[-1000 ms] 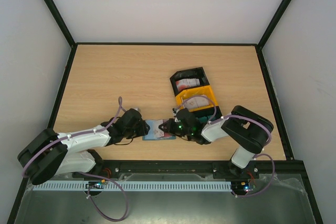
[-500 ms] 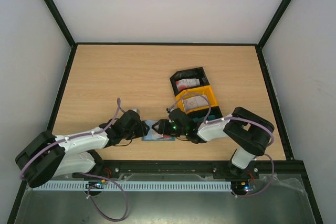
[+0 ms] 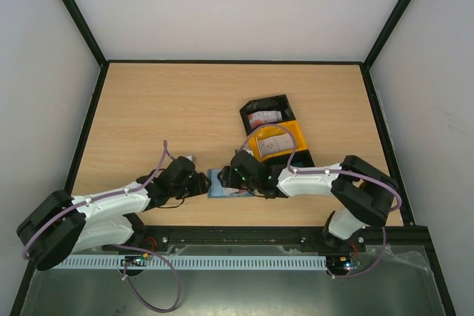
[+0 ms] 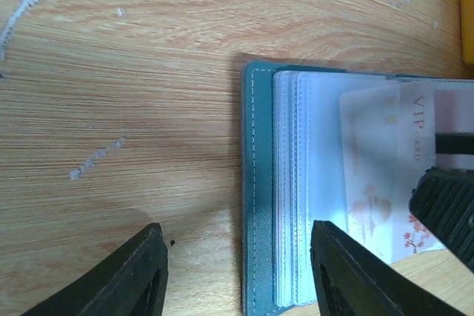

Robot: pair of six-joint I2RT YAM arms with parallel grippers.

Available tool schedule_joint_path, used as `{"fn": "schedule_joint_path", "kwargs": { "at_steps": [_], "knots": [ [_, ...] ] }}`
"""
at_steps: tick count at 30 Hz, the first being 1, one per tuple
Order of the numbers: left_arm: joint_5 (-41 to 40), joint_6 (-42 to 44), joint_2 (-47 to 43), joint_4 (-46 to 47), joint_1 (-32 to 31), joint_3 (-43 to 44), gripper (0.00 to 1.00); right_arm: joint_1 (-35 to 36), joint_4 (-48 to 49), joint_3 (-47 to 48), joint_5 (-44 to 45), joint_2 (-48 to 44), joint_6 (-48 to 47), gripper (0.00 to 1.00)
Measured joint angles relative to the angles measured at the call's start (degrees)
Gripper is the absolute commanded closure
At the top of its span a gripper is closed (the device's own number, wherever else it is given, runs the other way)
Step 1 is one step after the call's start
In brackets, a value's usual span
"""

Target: Put the credit cards into the card holder

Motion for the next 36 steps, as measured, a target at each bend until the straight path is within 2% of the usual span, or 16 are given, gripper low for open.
{"fn": "schedule_joint_path", "kwargs": {
  "at_steps": [6,15,23,36],
  "knots": [
    [1.09,1.20,-0.09,-0.13,-0.02,-0.02,0.45,0.15,-6.56,3.30,3.19,-0.04,-2.47,0.28],
    [3.39,1.84,0.24,1.09,0.00,-0.33,0.53,1.27,-11.28,5.38,4.92,0.79,-2.78,0.38],
    [4.46,1.84,2.03,3.69,-0.02,-0.72,0.58,1.77,-10.05,5.31,1.05,2.08,-0.72,0.38],
    [5.01,1.62,3.34,6.38,-0.98,-1.11,0.61,1.77,-0.83,2.36,-2.60,2.14,5.46,0.38]
  ]
}}
